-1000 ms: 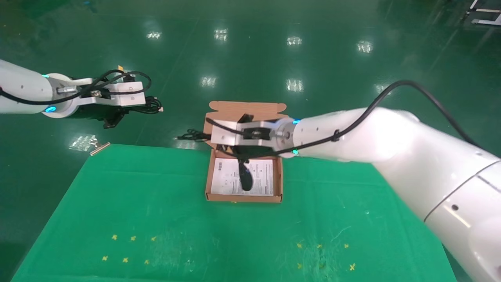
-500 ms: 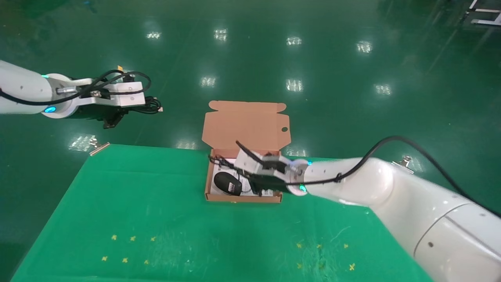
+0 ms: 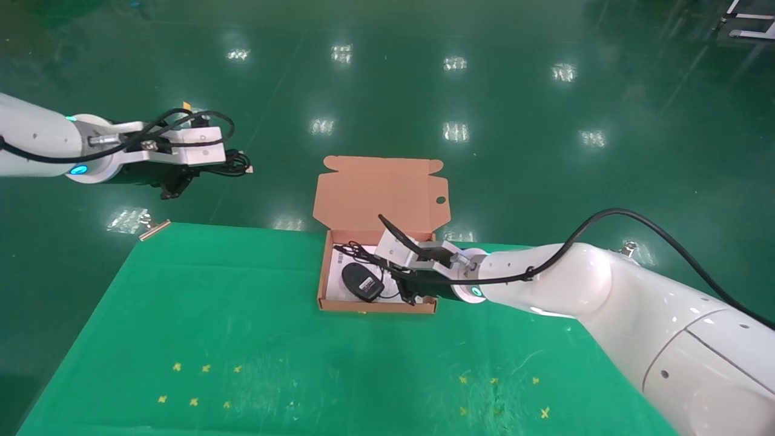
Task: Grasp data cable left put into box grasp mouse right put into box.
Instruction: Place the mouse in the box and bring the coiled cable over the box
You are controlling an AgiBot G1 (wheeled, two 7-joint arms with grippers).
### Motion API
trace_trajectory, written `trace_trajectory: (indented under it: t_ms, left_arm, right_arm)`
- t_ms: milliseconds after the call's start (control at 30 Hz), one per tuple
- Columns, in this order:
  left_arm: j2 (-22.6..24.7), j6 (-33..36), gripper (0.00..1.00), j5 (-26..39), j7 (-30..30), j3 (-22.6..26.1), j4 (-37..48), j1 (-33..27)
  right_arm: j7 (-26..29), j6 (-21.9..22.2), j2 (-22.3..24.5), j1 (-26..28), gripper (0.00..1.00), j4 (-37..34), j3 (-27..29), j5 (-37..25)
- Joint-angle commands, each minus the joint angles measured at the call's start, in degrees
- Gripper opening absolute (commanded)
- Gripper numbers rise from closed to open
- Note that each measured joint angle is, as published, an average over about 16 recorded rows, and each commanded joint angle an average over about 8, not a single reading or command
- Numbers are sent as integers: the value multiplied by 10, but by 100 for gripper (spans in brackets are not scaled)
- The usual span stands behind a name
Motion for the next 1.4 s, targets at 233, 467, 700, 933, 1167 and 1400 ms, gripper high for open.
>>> trace_trajectory:
  t_ms: [233,467,700,933,1167,1400]
  left_arm:
    - [5,0,0,-11,6,0,0,7]
    - [29,-17,0,-49,40,3,7,41]
    - [75,-87,0,-88,97,5,34,91]
    - [146,-159,0,-136,181,4,108,122]
    - [190,-209,0,-209,282,9,165,141]
    - [198,-234,0,-290,349,52,177,153]
  right_arm:
    - [6,0,11,0,100,14,-6,4]
    - [16,16,32,7,100,35,-6,2]
    - [25,27,108,26,100,92,-1,-6]
    - [69,25,210,43,100,184,-12,-37]
    - [146,15,305,56,100,291,-32,-88]
    - [233,-5,368,72,100,376,-48,-156]
